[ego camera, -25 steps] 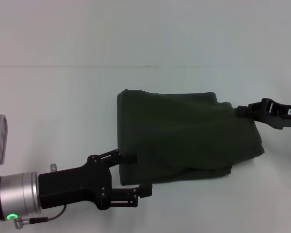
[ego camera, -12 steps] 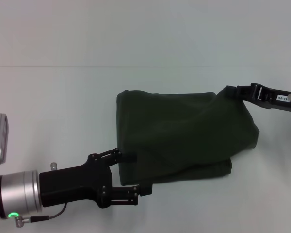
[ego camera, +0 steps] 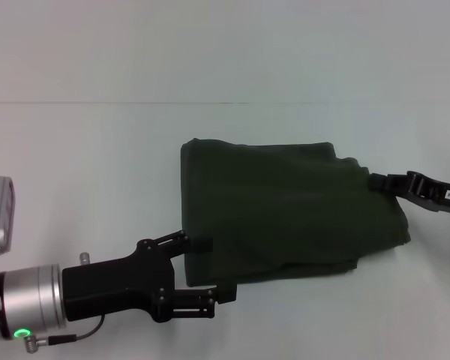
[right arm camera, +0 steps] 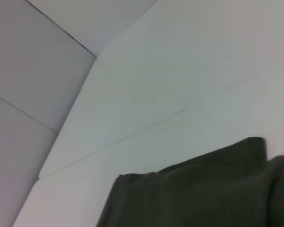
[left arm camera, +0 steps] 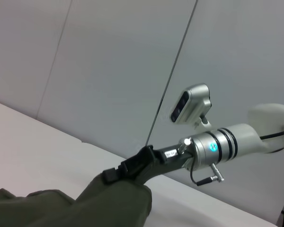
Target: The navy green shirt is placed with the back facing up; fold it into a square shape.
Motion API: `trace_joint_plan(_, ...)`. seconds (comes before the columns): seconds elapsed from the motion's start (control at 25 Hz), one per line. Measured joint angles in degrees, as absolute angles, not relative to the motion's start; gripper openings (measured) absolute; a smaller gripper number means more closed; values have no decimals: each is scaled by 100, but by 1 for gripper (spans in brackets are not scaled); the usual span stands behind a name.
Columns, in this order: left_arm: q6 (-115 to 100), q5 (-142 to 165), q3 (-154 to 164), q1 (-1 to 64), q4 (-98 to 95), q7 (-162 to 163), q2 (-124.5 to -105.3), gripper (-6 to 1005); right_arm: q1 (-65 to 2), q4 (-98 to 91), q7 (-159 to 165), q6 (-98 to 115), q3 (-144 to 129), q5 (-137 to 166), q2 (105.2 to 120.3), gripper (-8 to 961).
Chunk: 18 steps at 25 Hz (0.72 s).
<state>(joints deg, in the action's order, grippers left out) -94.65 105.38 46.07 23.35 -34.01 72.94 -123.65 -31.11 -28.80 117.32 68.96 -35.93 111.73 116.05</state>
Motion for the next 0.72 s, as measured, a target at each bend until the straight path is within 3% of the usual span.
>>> trace_joint_plan(0.52,-9456,10538,4599,2365,-3401,7304,-12358,950,-3099,-2785,12020,6829,-3595,11206,11570,36)
trace_joint_plan(0.72,-9456,10538,4596,2364,-3401,7304,-12356,950,-2965,-2759,12193,6842,-3248,11017,11524,229)
